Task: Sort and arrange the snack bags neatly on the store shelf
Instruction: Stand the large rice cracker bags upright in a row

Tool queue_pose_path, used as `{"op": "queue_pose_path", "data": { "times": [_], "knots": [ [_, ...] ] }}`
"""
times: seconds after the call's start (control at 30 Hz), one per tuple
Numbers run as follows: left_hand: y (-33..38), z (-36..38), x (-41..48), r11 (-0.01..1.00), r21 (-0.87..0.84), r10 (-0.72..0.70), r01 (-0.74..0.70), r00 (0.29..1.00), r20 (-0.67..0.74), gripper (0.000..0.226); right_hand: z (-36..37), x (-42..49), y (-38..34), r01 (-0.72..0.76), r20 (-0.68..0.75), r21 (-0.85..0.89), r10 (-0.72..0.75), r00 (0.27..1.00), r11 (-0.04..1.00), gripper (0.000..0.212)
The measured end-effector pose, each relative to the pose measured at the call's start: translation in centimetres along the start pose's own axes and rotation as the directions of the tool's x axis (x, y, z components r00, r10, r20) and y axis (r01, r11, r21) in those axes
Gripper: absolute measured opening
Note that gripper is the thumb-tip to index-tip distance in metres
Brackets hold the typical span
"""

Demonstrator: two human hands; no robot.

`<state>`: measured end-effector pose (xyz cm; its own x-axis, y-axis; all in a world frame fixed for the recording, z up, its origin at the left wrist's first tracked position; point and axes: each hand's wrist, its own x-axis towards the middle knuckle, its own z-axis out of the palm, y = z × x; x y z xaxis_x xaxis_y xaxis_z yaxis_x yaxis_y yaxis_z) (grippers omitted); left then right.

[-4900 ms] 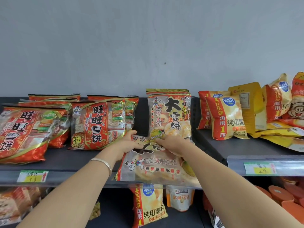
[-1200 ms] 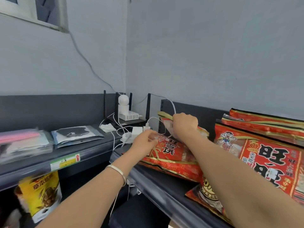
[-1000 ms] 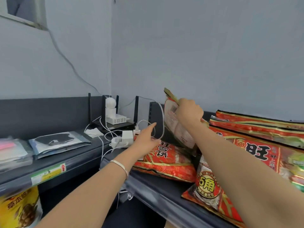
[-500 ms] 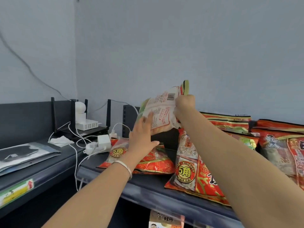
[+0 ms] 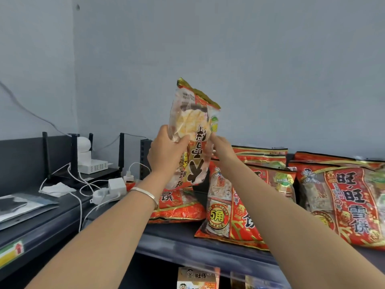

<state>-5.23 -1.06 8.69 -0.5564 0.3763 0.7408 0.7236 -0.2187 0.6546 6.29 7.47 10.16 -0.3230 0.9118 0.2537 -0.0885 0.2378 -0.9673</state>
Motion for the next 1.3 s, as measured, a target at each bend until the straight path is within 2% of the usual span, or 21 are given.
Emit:
{"op": "queue_pose_path", "data": {
  "times": [0.1, 0.2, 0.3, 0.43, 0.53, 0.6, 0.67, 0.73, 0.83, 0.93, 1.0, 1.1, 1.17, 1.23, 1.3],
  "knots": [
    [1.9, 0.6, -0.2, 0.982, -0.168, -0.083, 0.088, 0.996, 0.034, 0.039, -1.6, -0.5, 0.9, 0.028, 0.022, -0.109, -0.025, 0.999, 0.994, 0.066],
    [3.8, 1.3, -0.7, 0.972, -0.203, -0.114, 0.119, 0.993, 0.036, 0.047, -4.1, -0.3, 1.2, -0.009, 0.011, -0.132, 0.011, 1.000, 0.991, 0.076],
    [6.7, 1.9, -1.6, 0.997, -0.057, -0.044, 0.044, 0.999, -0.003, 0.048, -6.3, -0.7, 0.9, -0.038, 0.101, -0.106, 0.048, 0.994, 0.994, 0.081],
    [12.1, 3.1, -3.0, 0.991, 0.127, 0.059, -0.049, 0.995, -0.075, 0.048, -9.1, -2.2, 0.5, 0.012, 0.207, 0.027, -0.017, 0.978, 1.000, 0.079],
    [14.8, 4.5, -5.0, 0.993, 0.104, 0.066, -0.055, 0.993, -0.099, 0.047, -12.0, -3.2, 0.0, 0.061, 0.148, 0.110, -0.077, 0.986, 0.992, 0.073],
    [15.7, 5.9, -6.3, 0.997, -0.073, -0.040, 0.034, 0.996, -0.081, 0.045, -14.9, -3.9, -0.3, 0.099, 0.060, 0.072, -0.104, 0.993, 0.992, 0.077],
    [16.8, 7.8, -8.2, 0.935, -0.311, -0.189, 0.172, 0.982, -0.026, 0.045, -18.7, -4.5, -0.3, 0.120, -0.021, 0.046, -0.120, 0.993, 0.992, 0.081],
    [17.7, 10.0, -10.4, 0.841, -0.452, -0.306, 0.297, 0.951, 0.056, 0.049, -22.7, -5.0, 0.2, 0.106, -0.061, 0.009, -0.105, 0.993, 0.994, 0.084],
    [19.2, 13.9, -13.6, 0.733, -0.535, -0.397, 0.420, 0.903, 0.165, 0.038, -28.5, -6.3, 1.2, 0.080, -0.115, -0.081, -0.089, 0.989, 0.993, 0.086],
    [20.9, 17.5, -15.8, 0.619, -0.570, -0.462, 0.540, 0.838, 0.291, 0.041, -33.8, -7.6, 1.8, 0.047, -0.159, -0.125, -0.066, 0.985, 0.991, 0.082],
    [22.0, 19.4, -16.9, 0.583, -0.557, -0.456, 0.592, 0.805, 0.379, 0.038, -37.1, -8.4, 1.7, -0.008, -0.178, -0.144, -0.018, 0.984, 0.990, 0.081],
    [23.4, 21.7, -18.3, 0.554, -0.501, -0.409, 0.665, 0.742, 0.532, 0.032, -41.9, -9.6, 1.5, -0.110, -0.177, -0.060, 0.097, 0.979, 0.992, 0.074],
    [24.1, 23.4, -19.1, 0.583, -0.410, -0.385, 0.701, 0.683, 0.620, 0.029, -44.7, -10.5, 1.4, -0.160, -0.159, 0.052, 0.166, 0.973, 0.986, 0.051],
    [24.9, 25.3, -19.6, 0.585, -0.366, -0.335, 0.724, 0.627, 0.704, 0.037, -46.9, -11.4, 1.5, -0.175, -0.215, 0.107, 0.195, 0.957, 0.979, 0.035],
    [26.0, 27.0, -20.0, 0.613, -0.338, -0.255, 0.714, 0.585, 0.770, 0.042, -48.6, -11.7, 1.5, -0.148, -0.337, 0.133, 0.185, 0.923, 0.980, 0.043]
  ]
}}
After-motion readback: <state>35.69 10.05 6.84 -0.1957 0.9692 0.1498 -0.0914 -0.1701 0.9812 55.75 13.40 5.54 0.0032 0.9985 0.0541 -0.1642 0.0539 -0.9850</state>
